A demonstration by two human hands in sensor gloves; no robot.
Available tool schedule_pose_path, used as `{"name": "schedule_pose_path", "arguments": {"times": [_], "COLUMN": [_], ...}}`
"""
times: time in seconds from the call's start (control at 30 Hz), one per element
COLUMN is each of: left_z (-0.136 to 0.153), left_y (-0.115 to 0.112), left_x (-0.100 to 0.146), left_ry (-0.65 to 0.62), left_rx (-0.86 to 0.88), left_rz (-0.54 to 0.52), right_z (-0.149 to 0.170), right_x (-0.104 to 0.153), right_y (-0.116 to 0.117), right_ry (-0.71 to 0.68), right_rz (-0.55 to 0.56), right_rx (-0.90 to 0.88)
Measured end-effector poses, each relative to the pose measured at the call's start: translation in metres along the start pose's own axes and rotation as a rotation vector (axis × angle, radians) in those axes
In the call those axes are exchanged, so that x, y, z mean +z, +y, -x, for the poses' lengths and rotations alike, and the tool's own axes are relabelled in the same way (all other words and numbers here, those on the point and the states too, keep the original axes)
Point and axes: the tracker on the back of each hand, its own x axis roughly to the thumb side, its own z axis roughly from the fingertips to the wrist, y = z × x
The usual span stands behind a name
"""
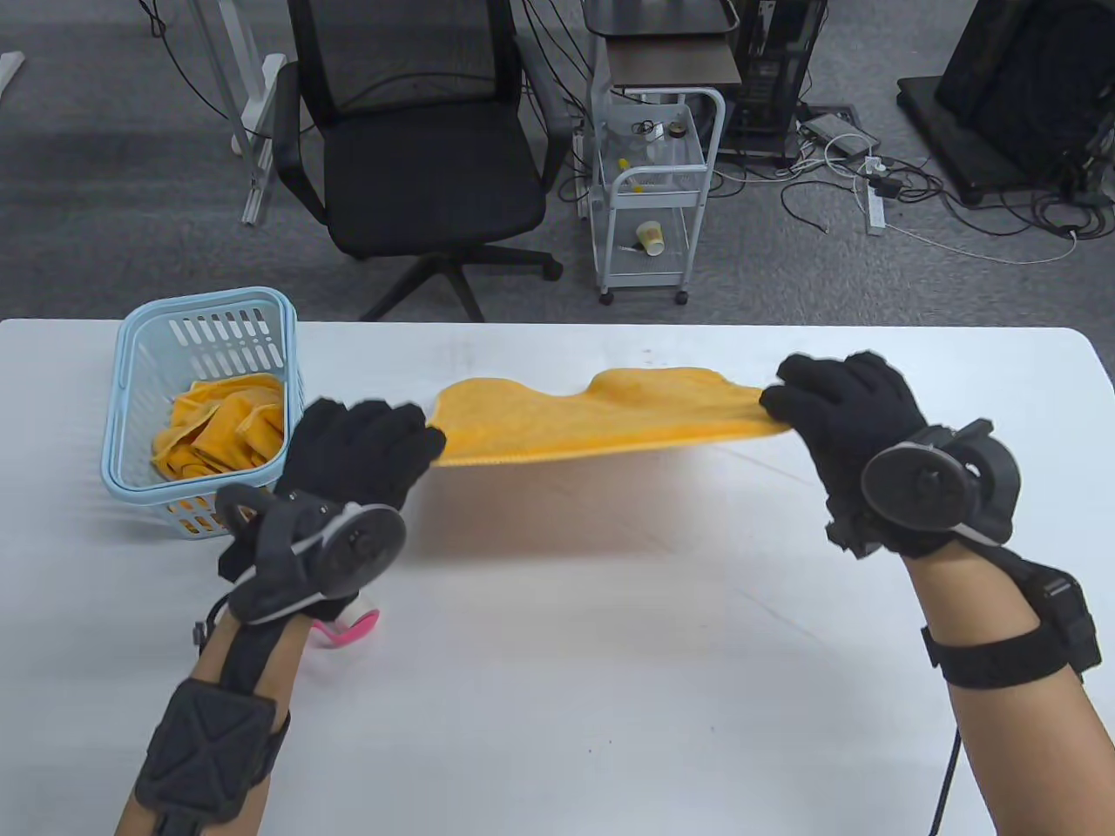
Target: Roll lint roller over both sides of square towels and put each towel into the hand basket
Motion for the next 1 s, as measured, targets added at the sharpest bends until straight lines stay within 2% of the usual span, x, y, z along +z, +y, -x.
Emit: {"name": "schedule_pose_path", "arguments": {"times": [0.03,0.13,0.17,0.2,0.23,0.27,0.3,0.37,0.47,0.5,0.57,0.7,0.8,0.9,1.0], "left_z": [-0.010,-0.040,-0.051,-0.057,-0.067,-0.073,-0.078,-0.086,-0.091,-0.093,-0.094,-0.088,-0.075,-0.049,-0.007], "left_y": [-0.021,-0.084,-0.105,-0.118,-0.136,-0.147,-0.155,-0.165,-0.169,-0.170,-0.169,-0.160,-0.146,-0.130,-0.123], "left_x": [0.010,0.033,0.039,0.041,0.046,0.049,0.051,0.055,0.061,0.064,0.067,0.069,0.068,0.066,0.066], "left_ry": [-0.023,-0.107,-0.132,-0.146,-0.183,-0.206,-0.221,-0.255,-0.268,-0.275,-0.282,-0.269,-0.223,-0.121,0.072], "left_rx": [-0.010,-0.012,-0.001,0.006,0.015,0.022,0.029,0.045,0.074,0.088,0.086,0.120,0.152,0.133,0.067], "left_rz": [0.062,0.295,0.375,0.435,0.538,0.581,0.618,0.738,0.851,0.886,0.910,0.958,0.889,0.799,0.745], "right_z": [0.000,0.003,0.005,0.007,0.011,0.016,0.018,0.018,0.012,0.010,0.007,0.010,0.016,0.021,0.025], "right_x": [0.014,0.048,0.059,0.067,0.076,0.084,0.090,0.100,0.109,0.112,0.115,0.119,0.122,0.125,0.128], "right_y": [0.022,0.076,0.096,0.109,0.126,0.140,0.149,0.160,0.163,0.164,0.163,0.156,0.153,0.153,0.158], "right_ry": [-0.004,0.001,0.013,0.034,0.066,0.101,0.123,0.143,0.100,0.086,0.079,0.087,0.106,0.127,0.149], "right_rz": [-0.112,-0.352,-0.461,-0.520,-0.622,-0.727,-0.774,-0.939,-1.018,-1.081,-1.107,-1.055,-0.986,-0.929,-0.863], "right_rx": [0.030,0.071,0.048,0.016,-0.044,-0.122,-0.179,-0.248,-0.200,-0.169,-0.162,-0.198,-0.252,-0.263,-0.211]}}
